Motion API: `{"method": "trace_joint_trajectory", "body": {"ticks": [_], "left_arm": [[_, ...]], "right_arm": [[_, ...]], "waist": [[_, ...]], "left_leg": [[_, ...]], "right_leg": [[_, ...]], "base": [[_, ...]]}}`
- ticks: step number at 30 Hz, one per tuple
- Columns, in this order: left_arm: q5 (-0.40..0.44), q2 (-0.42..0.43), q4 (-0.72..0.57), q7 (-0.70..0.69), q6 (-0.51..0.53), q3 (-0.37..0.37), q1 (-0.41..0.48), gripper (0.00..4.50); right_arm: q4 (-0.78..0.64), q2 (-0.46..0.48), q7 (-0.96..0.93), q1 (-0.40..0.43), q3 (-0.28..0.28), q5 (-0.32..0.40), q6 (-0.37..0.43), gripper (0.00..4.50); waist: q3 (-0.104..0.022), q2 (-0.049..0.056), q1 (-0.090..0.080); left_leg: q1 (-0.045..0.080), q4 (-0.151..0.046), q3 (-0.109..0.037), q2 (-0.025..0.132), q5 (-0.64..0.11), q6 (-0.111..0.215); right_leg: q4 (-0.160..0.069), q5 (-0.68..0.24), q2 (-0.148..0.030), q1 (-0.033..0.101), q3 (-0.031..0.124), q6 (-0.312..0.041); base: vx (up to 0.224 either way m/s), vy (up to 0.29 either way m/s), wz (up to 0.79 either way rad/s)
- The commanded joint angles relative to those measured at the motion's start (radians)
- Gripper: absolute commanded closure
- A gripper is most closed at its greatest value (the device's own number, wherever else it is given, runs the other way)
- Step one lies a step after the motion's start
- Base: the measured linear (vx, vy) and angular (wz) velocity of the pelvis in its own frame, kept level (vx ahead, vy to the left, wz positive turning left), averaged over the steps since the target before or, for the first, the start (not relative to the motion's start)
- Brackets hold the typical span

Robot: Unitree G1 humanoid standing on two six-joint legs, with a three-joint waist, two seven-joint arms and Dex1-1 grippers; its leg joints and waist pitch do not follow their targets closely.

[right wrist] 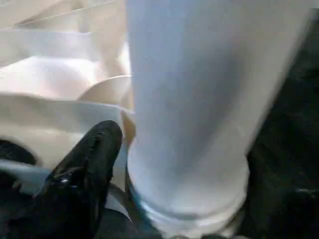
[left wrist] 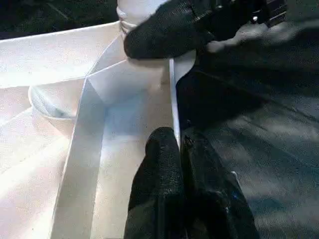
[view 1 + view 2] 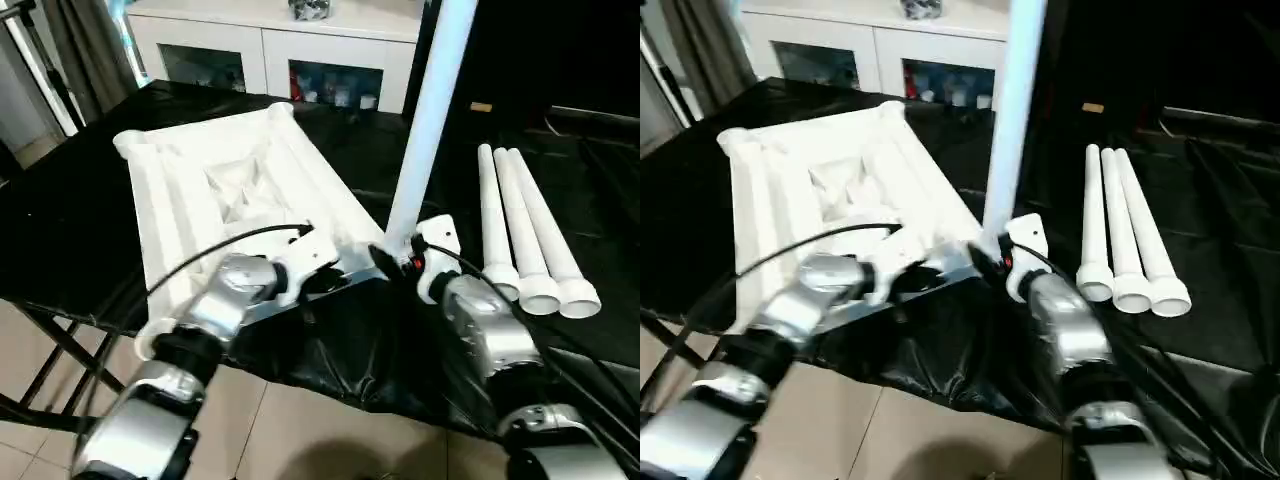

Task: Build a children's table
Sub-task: Rotate leg to tighten

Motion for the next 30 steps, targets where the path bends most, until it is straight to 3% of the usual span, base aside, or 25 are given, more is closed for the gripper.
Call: {"method": "trace_joint_trajectory", "body": {"ticks": [1, 6, 11, 12, 16, 23, 24, 25, 27, 28, 29, 30], "left_arm": [[-0.030, 0.018, -0.049, -0.113, -0.035, -0.027, 0.013, 4.50], [-0.059, 0.077, -0.039, -0.213, -0.067, -0.022, 0.004, 4.50], [-0.067, 0.124, 0.001, -0.279, -0.092, -0.015, -0.023, 4.50], [-0.066, 0.139, 0.014, -0.299, -0.099, -0.014, -0.034, 4.50], [-0.072, 0.151, 0.023, -0.320, -0.097, -0.011, -0.048, 4.50], [-0.077, 0.124, 0.020, -0.289, -0.059, -0.009, -0.039, 4.50], [-0.077, 0.124, 0.020, -0.289, -0.059, -0.009, -0.039, 4.50], [-0.065, 0.092, 0.025, -0.210, -0.023, 0.000, -0.040, 4.50], [-0.057, 0.069, 0.031, -0.157, -0.004, 0.006, -0.042, 4.50], [-0.043, 0.023, 0.037, -0.064, 0.029, 0.012, -0.046, 4.50], [-0.036, -0.015, 0.040, -0.005, 0.051, 0.014, -0.047, 4.50], [-0.035, -0.021, 0.040, 0.002, 0.054, 0.014, -0.047, 4.50]], "right_arm": [[-0.049, -0.032, 0.155, 0.010, 0.068, 0.019, -0.018, 0.79], [-0.133, -0.117, 0.387, 0.045, 0.117, 0.051, 0.012, 0.79], [-0.168, -0.172, 0.538, 0.057, 0.159, 0.063, 0.038, 0.79], [-0.173, -0.186, 0.573, 0.054, 0.172, 0.072, 0.052, 1.04], [-0.173, -0.187, 0.588, 0.047, 0.170, 0.090, 0.069, 1.17], [-0.200, -0.143, 0.522, 0.082, 0.159, 0.091, 0.094, 1.75], [-0.200, -0.143, 0.522, 0.082, 0.159, 0.091, 0.094, 1.79], [-0.164, -0.092, 0.376, 0.079, 0.136, 0.055, 0.080, 1.81], [-0.136, -0.062, 0.286, 0.073, 0.123, 0.034, 0.075, 1.83], [-0.088, -0.009, 0.134, 0.062, 0.102, 0.003, 0.072, 1.83], [-0.054, 0.030, 0.041, 0.051, 0.083, -0.002, 0.080, 1.83], [-0.049, 0.035, 0.029, 0.049, 0.081, -0.002, 0.081, 1.85]], "waist": [[-0.068, 0.001, 0.003], [-0.067, 0.001, 0.013], [-0.066, -0.003, 0.022], [-0.065, -0.004, 0.026], [-0.067, -0.004, 0.032], [-0.069, -0.003, 0.032], [-0.068, -0.003, 0.032], [-0.066, -0.002, 0.028], [-0.061, -0.003, 0.023], [-0.056, -0.004, 0.017], [-0.056, -0.004, 0.017], [-0.050, -0.004, 0.009]], "left_leg": [[-0.010, -0.061, -0.002, 0.024, -0.094, 0.111], [-0.010, -0.058, 0.001, 0.029, -0.073, 0.137], [-0.011, -0.056, 0.003, 0.028, -0.087, 0.139], [-0.010, -0.057, 0.003, 0.028, -0.090, 0.131], [-0.010, -0.058, 0.002, 0.030, -0.084, 0.110], [-0.012, -0.056, 0.002, 0.030, -0.052, 0.115], [-0.012, -0.057, 0.001, 0.029, -0.062, 0.110], [-0.010, -0.059, 0.002, 0.029, -0.076, 0.095], [-0.009, -0.062, 0.001, 0.026, -0.109, 0.073], [-0.005, -0.064, 0.001, 0.021, -0.146, 0.043], [-0.005, -0.064, 0.001, 0.021, -0.146, 0.043], [0.003, -0.066, -0.003, 0.017, -0.196, 0.022]], "right_leg": [[-0.060, -0.122, -0.069, 0.068, 0.055, -0.236], [-0.050, -0.056, -0.068, 0.067, 0.055, -0.260], [-0.053, -0.092, -0.069, 0.067, 0.054, -0.254], [-0.055, -0.115, -0.068, 0.066, 0.054, -0.244], [-0.054, -0.128, -0.071, 0.065, 0.055, -0.239], [-0.048, -0.068, -0.071, 0.066, 0.055, -0.251], [-0.050, -0.086, -0.071, 0.067, 0.055, -0.247], [-0.054, -0.116, -0.072, 0.062, 0.056, -0.241], [-0.062, -0.184, -0.073, 0.061, 0.055, -0.228], [-0.077, -0.307, -0.073, 0.059, 0.054, -0.187], [-0.077, -0.307, -0.073, 0.059, 0.054, -0.187], [-0.091, -0.428, -0.072, 0.055, 0.048, -0.152]], "base": [[0.000, 0.000, 0.00], [0.000, 0.000, 0.00], [0.000, 0.000, 0.00], [0.000, 0.000, 0.00], [0.000, 0.000, 0.00], [0.000, 0.000, 0.00], [0.000, 0.000, 0.00], [0.000, 0.000, 0.00], [0.000, 0.000, 0.00], [0.000, 0.000, 0.00], [0.000, 0.000, 0.00], [0.000, 0.000, 0.00]]}}
